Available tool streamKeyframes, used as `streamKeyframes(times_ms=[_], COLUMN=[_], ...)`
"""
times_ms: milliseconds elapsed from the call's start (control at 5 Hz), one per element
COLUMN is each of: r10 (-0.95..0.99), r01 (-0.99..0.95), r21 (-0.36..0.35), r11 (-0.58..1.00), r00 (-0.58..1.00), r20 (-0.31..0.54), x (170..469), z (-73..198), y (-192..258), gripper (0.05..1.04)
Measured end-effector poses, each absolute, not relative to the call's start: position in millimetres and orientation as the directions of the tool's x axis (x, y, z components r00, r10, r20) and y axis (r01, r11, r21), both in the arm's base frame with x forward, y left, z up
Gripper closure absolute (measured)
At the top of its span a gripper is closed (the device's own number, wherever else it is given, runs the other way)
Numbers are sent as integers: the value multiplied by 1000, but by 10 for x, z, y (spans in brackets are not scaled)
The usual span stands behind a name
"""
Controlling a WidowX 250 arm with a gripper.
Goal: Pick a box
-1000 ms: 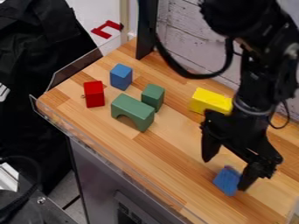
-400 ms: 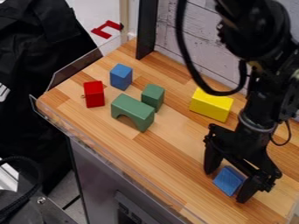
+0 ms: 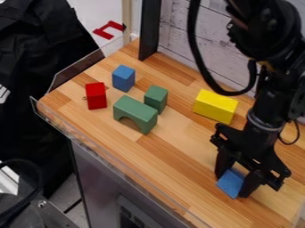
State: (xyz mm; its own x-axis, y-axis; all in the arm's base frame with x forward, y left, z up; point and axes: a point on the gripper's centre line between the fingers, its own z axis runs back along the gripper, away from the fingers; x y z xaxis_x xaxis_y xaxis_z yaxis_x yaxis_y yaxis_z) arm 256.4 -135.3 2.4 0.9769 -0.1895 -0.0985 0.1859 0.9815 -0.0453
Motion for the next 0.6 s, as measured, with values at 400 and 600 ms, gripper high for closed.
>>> streamKeyframes(times_ms=[400, 600], r10=[-172, -156], r01=[171, 156], r21=[-18, -6], r11=[985, 988], r00=[985, 987], r20=[-10, 29], x=[2557, 2576], z=[334, 488], y=[-1304, -1277], gripper=[520, 520])
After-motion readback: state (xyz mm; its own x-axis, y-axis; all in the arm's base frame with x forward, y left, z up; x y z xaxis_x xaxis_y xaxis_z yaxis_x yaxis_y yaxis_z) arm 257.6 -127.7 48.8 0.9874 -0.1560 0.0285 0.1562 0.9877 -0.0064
